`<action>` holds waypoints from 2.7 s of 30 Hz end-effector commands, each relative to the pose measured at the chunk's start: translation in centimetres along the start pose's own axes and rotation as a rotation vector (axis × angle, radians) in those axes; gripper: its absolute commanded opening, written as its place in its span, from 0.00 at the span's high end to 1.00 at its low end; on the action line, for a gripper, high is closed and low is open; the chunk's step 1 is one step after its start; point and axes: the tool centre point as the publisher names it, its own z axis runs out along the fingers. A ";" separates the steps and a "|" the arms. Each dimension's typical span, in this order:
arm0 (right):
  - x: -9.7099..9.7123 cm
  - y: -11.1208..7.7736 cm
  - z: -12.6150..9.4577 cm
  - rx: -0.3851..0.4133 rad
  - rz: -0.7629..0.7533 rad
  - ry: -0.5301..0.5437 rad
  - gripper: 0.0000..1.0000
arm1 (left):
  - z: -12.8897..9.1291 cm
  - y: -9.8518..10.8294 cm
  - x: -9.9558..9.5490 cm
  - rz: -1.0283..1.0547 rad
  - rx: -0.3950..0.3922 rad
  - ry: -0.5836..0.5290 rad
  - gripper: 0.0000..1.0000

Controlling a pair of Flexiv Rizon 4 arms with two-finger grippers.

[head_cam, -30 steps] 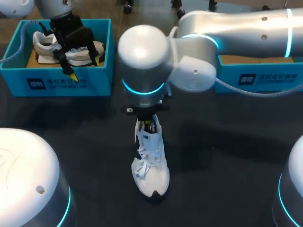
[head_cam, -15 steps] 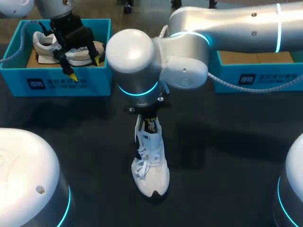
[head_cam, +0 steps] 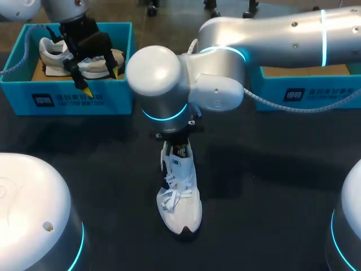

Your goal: Take the shoe out of the shoebox, open the shoe tongue, remove and reinsert the insole, then place the shoe into the shoebox

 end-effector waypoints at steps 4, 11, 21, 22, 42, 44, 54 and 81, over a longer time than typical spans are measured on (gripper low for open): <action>0.5 0.3 2.5 0.037 -0.009 0.015 1.00 | -0.1 0.0 0.0 0.000 -0.003 0.001 0.00; 0.2 -0.4 3.5 0.093 0.003 0.016 1.00 | -0.1 0.0 0.0 0.000 -0.003 0.001 0.00; 1.3 -3.8 4.8 0.190 0.031 0.060 1.00 | -0.1 0.0 0.0 0.000 -0.003 0.001 0.00; 1.7 -4.6 5.0 0.204 0.040 0.080 1.00 | -0.1 0.0 0.0 0.000 -0.003 0.001 0.00; 1.0 -4.7 -0.9 0.076 0.026 0.007 1.00 | -0.1 0.0 0.0 0.000 -0.003 0.001 0.00; 0.7 -4.0 -0.6 0.055 0.018 -0.002 1.00 | -0.1 0.0 0.0 0.000 -0.003 0.001 0.00; 0.8 -3.3 4.0 0.087 0.001 -0.025 1.00 | -0.1 0.0 0.0 0.000 -0.003 0.001 0.00; 1.9 -9.3 1.8 0.229 0.092 0.065 1.00 | -0.1 0.0 0.0 0.000 -0.003 0.001 0.00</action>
